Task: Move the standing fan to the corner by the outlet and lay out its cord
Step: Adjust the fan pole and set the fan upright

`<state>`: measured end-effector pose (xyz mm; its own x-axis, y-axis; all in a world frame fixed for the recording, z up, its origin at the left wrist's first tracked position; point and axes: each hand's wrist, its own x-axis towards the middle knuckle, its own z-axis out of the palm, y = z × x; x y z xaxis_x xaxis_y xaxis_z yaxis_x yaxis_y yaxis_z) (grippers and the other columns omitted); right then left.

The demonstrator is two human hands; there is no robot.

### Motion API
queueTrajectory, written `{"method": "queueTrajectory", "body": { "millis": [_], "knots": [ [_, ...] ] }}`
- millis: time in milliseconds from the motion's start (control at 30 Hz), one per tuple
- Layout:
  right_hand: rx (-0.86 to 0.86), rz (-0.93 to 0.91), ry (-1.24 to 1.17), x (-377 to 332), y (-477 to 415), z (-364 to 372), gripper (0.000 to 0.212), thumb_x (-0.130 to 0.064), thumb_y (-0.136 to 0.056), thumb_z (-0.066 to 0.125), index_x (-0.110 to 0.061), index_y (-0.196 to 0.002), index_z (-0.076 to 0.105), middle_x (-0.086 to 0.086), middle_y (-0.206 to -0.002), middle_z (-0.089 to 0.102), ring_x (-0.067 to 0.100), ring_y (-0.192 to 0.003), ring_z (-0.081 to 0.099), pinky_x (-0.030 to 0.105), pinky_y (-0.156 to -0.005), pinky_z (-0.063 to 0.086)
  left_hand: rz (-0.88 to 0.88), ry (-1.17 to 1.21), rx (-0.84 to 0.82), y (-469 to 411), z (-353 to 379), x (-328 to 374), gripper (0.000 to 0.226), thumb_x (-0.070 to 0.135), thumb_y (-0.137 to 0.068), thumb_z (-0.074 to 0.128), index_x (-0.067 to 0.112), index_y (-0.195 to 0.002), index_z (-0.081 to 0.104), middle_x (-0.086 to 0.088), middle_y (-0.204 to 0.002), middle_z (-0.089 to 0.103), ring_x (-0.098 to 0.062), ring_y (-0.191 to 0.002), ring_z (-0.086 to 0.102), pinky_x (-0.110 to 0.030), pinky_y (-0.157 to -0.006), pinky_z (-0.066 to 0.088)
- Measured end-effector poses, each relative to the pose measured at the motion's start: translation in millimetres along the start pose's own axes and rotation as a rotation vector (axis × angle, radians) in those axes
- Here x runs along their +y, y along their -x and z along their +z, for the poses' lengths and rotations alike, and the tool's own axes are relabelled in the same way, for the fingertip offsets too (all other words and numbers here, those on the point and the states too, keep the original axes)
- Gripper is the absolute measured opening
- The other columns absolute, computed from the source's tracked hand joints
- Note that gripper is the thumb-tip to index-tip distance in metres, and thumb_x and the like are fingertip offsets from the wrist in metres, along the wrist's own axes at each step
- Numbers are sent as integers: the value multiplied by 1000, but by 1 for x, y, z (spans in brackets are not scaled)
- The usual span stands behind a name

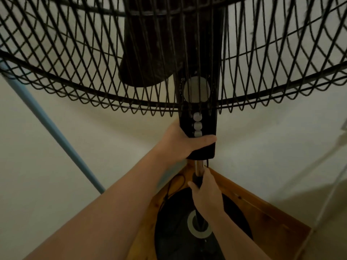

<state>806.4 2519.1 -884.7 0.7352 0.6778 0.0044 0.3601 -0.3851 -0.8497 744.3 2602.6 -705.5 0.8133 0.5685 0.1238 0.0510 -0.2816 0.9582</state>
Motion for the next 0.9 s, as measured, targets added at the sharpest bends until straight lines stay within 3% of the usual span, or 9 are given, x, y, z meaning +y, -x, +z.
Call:
{"method": "queueTrajectory", "body": {
  "millis": [67, 133, 200, 300, 400, 500, 700, 833, 900],
  "knots": [
    [-5, -5, -6, -1, -6, 1, 32, -33, -95, 64, -27, -122, 48, -7, -117, 57, 16, -101, 63, 31, -78, 54, 0, 43, -14, -6, -3, -2, 30, 12, -79, 82, 12, -101, 63, -13, -89, 66, -21, -95, 70, -41, -91, 58],
    [-2, -15, -9, -2, -12, 2, 30, -32, -95, 64, -27, -120, 48, -6, -117, 57, 16, -102, 63, 33, -80, 55, 15, 71, -27, -12, -5, -4, 25, 8, -79, 81, 14, -94, 62, -4, -82, 60, -20, -89, 66, -39, -90, 58],
    [0, -17, -6, -3, -17, 3, 30, -33, -95, 63, -26, -121, 48, -5, -117, 57, 17, -102, 62, 34, -81, 55, 11, 86, -21, -18, -6, -5, 30, 6, -80, 81, 8, -103, 62, -4, -89, 60, -23, -92, 67, -34, -89, 59],
    [-5, -13, -10, -3, -23, 5, 41, -34, -95, 62, -24, -132, 46, -4, -123, 57, 18, -110, 60, 37, -88, 55, -16, 58, -5, -25, -8, -7, 31, 10, -78, 83, 17, -103, 65, 0, -90, 69, -14, -93, 70, -29, -85, 59],
    [-12, 1, -19, -5, -30, 6, 46, -33, -95, 63, -24, -136, 43, -3, -129, 56, 20, -115, 58, 39, -91, 54, -58, 24, 23, -31, -11, -7, 46, 16, -77, 85, 20, -118, 65, -2, -109, 73, -11, -101, 71, -36, -91, 57],
    [-45, 9, -18, -7, -29, 3, 46, -35, -95, 63, -26, -136, 43, -3, -129, 56, 20, -116, 58, 39, -91, 54, -86, 22, 13, -33, -13, -8, 52, 17, -77, 85, 19, -123, 63, -3, -114, 72, -13, -105, 69, -40, -96, 55],
    [-244, -52, 117, -32, -34, -47, 49, -31, -98, 57, -24, -144, 41, -2, -135, 57, 20, -121, 55, 26, -89, 42, -65, -109, 88, -21, -7, 0, 51, 35, -74, 86, 27, -118, 62, 7, -105, 73, -5, -95, 70, -28, -85, 58],
    [-113, -141, -41, -79, -23, -104, 50, -29, -103, 48, -24, -150, 34, 0, -144, 52, 20, -127, 53, 30, -96, 44, -77, -205, 204, -1, -8, 20, 60, 49, -75, 81, 41, -120, 43, 25, -106, 60, 5, -94, 60, -17, -77, 51],
    [-68, -220, -106, -102, -16, -123, 52, -28, -104, 45, -26, -154, 28, -10, -143, 48, 4, -123, 53, 24, -99, 46, -62, -193, 218, 7, -5, 22, 52, 38, -88, 71, 38, -130, 41, 22, -113, 60, -4, -103, 63, -28, -87, 55]
  ]
}}
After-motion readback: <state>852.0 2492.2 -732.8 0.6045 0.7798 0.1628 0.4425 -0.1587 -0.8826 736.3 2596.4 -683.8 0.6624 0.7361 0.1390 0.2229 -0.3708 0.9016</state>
